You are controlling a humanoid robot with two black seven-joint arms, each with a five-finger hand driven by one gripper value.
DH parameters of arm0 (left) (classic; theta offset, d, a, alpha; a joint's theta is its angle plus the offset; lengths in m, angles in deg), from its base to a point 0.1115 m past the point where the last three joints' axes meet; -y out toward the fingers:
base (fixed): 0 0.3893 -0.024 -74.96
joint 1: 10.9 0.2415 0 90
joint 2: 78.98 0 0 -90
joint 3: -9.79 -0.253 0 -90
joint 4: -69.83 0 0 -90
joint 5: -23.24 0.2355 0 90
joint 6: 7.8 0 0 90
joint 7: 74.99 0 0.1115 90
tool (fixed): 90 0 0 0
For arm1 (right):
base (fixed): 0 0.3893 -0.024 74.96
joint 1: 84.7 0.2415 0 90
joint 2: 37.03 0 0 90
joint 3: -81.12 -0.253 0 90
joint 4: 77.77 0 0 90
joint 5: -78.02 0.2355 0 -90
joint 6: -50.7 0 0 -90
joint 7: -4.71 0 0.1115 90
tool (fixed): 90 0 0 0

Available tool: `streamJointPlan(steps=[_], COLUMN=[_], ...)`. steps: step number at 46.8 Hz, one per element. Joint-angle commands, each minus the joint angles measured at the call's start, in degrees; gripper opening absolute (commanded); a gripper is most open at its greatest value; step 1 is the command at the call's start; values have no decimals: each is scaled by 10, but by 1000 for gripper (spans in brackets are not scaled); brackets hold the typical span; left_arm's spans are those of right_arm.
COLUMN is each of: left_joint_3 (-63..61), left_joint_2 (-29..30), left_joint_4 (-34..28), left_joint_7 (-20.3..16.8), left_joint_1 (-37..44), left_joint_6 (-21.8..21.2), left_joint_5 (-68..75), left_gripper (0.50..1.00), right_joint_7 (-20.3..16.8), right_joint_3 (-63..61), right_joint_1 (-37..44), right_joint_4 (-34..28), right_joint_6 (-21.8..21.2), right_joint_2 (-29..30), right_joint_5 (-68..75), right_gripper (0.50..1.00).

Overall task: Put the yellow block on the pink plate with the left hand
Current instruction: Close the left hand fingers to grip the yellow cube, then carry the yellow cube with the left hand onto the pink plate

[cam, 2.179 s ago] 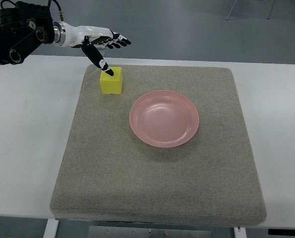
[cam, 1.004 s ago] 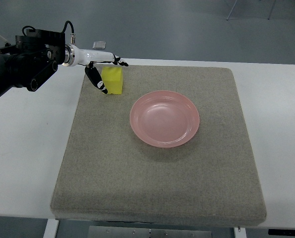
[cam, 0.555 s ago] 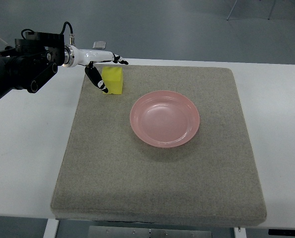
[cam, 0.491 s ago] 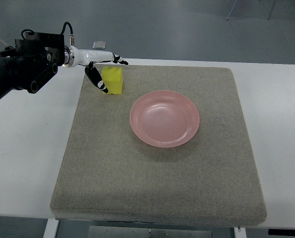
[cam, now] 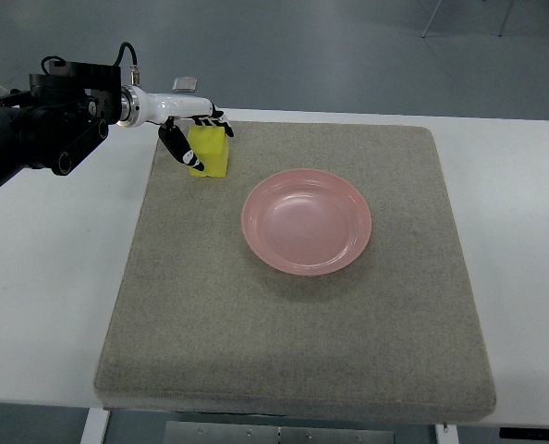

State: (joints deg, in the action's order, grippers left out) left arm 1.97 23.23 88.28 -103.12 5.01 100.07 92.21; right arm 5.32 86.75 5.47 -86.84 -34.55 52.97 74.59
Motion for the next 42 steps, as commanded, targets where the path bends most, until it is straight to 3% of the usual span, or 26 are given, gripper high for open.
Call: streamJointPlan(steps=[1, 8, 10, 42], left_joint_3=[0, -2, -2, 9], left_joint_2=[0, 0, 0, -12], left_joint_4=[-1, -1, -1, -16], left_joint_7=[0, 1, 1, 1], left_joint_1=[0, 0, 0, -40], left_joint_6=[0, -6, -7, -21], left_joint_5=[1, 1, 1, -23], left_gripper=[703, 568, 500, 500], right_joint_7=[0, 0, 0, 0], right_joint_3=[0, 0, 0, 0], right_joint_1=[0, 0, 0, 0], right_joint_4=[0, 0, 0, 0], right_joint_6=[0, 0, 0, 0], right_joint_2=[0, 0, 0, 0], right_joint_5=[0, 0, 0, 0], right_gripper=[924, 924, 924, 924])
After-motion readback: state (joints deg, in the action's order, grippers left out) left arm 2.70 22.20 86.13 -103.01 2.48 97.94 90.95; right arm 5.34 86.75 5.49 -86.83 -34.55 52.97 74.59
